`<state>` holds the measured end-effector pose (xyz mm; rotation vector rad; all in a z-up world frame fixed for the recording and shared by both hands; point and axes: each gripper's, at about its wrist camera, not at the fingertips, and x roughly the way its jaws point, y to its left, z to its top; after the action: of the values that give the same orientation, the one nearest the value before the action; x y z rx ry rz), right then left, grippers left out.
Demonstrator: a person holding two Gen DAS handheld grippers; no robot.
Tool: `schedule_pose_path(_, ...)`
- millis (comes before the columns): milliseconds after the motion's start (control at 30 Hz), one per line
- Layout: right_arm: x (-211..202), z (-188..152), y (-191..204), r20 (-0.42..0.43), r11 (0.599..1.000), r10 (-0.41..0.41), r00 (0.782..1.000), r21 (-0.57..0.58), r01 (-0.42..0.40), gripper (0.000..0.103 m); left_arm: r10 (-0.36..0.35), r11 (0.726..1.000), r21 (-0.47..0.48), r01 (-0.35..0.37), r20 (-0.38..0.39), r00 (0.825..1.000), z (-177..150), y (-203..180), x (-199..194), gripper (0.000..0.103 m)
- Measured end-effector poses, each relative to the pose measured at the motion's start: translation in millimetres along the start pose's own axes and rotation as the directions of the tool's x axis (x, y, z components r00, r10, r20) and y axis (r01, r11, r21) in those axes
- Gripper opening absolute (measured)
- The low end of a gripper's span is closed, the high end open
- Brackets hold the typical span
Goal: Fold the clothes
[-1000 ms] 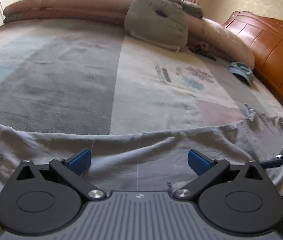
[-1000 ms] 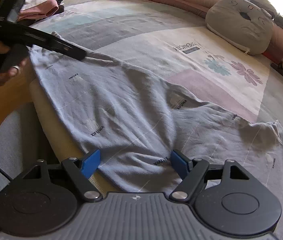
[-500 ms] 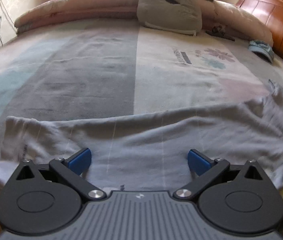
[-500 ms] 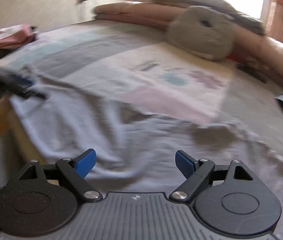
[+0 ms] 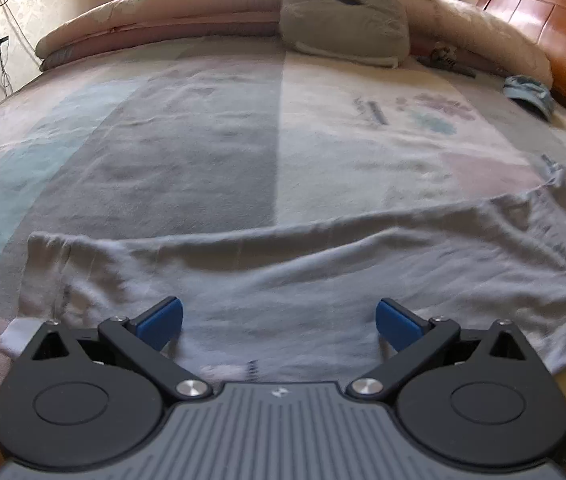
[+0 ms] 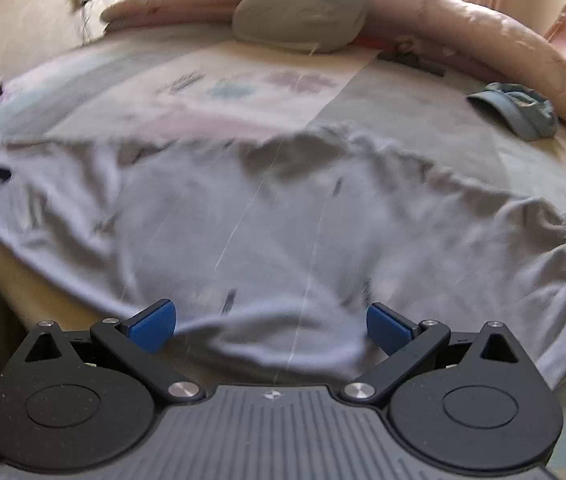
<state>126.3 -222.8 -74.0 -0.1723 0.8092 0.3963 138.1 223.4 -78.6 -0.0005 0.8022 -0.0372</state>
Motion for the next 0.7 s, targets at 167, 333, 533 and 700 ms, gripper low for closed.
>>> schedule_pose_path(167,11.8,7.8,-14.1,0.036,0.999,-0.045,0.998,0.006,0.045,0.103,-0.042,0.997,0.069,0.040,0.020,0.999,6.7,-30.9,-7.7,0.102)
schedule_pose_path(333,24.0,-5.5,-37.0,0.020,0.995,-0.054,0.998,0.083,0.052,0.103,-0.078,0.993,0.087,0.075,0.022,0.997,15.2,-56.7,-13.7,0.102)
schedule_pose_path(533,7.7,-22.6,-42.4,0.036,0.990,-0.082,0.996,0.114,0.078,0.103,-0.270,0.956,0.129,0.262,0.049,0.962,37.5,-107.7,-9.0,0.102)
schedule_pose_path(700,5.0,-23.5,-41.3,0.035,0.986,-0.111,0.993,0.132,0.106,0.103,-0.421,0.899,0.123,0.420,-0.025,0.907,46.1,-160.2,24.5,0.102)
